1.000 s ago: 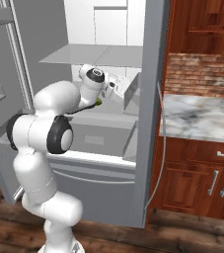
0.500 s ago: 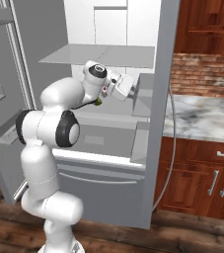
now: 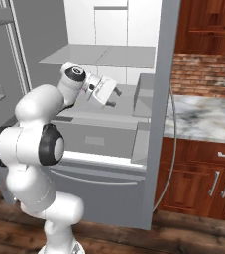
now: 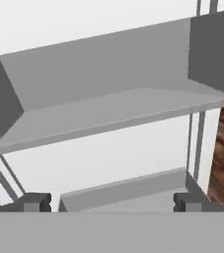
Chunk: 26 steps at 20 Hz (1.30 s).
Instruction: Take the lemon wedge from the fridge and place it on the plate with fish on the dining counter.
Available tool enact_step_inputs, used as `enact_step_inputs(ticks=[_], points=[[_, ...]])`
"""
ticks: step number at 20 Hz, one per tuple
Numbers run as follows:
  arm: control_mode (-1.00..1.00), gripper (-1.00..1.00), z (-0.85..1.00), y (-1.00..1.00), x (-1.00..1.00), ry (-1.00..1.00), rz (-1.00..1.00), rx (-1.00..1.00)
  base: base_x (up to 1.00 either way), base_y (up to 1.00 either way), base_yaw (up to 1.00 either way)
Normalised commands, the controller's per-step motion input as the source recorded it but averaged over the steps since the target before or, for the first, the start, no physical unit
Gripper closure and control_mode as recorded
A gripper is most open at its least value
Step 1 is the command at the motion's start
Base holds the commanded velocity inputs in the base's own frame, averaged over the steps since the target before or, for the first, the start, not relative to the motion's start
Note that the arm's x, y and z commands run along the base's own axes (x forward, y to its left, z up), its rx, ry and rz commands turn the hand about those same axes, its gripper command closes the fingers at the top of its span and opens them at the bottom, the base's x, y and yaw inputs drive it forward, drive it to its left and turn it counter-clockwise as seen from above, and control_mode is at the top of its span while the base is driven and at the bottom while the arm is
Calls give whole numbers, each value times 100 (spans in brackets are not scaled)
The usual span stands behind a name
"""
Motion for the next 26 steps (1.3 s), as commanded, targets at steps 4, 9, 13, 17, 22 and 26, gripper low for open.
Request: enact_step_inputs(ticks=[4,9,13,17,22,26], points=[[-100,-100,0,100,-79,0,19,17,0,0,0],[-100,-100,-3,95,-64,5,32,27,0,0,0],[-100,-100,-18,76,-26,10,54,30,0,0,0],[-100,-100,-39,36,-12,8,72,26,0,0,0],[-100,-100,-54,1,6,-1,75,17,0,0,0],[-100,-100,-15,0,19,1,67,0,0,0,0]])
